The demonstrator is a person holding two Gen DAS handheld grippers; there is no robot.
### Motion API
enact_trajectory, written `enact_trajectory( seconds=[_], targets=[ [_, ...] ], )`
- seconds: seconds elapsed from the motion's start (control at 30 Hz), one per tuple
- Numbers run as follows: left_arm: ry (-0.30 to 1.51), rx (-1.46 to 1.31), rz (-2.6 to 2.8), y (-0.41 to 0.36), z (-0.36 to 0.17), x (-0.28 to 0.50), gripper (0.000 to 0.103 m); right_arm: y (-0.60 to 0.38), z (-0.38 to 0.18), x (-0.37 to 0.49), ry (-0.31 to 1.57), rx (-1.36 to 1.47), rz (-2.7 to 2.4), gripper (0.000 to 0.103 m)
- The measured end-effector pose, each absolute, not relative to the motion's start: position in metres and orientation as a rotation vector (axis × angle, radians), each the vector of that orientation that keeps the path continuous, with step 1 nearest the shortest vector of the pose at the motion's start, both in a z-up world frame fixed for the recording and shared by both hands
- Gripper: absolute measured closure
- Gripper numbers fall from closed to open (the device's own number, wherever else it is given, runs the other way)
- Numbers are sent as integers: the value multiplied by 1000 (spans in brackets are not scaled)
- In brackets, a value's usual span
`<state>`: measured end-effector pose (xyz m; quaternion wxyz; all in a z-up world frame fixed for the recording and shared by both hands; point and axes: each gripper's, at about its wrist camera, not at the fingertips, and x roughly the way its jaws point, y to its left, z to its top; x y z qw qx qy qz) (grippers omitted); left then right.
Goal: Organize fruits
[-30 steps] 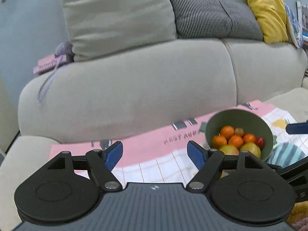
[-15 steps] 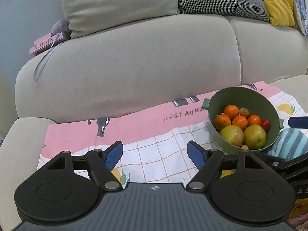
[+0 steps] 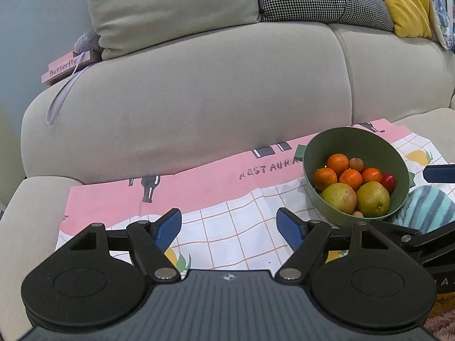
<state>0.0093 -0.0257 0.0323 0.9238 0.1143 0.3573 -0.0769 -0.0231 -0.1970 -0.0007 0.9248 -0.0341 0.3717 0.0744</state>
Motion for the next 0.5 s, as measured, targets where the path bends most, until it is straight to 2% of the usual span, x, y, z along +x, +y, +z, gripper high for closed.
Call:
enact_trajectory(
  seconds=[0.5],
  targets=[
    [732,230,-155,-24,34,8,14,-191,2,-25,758,-85,170,4]
  ],
)
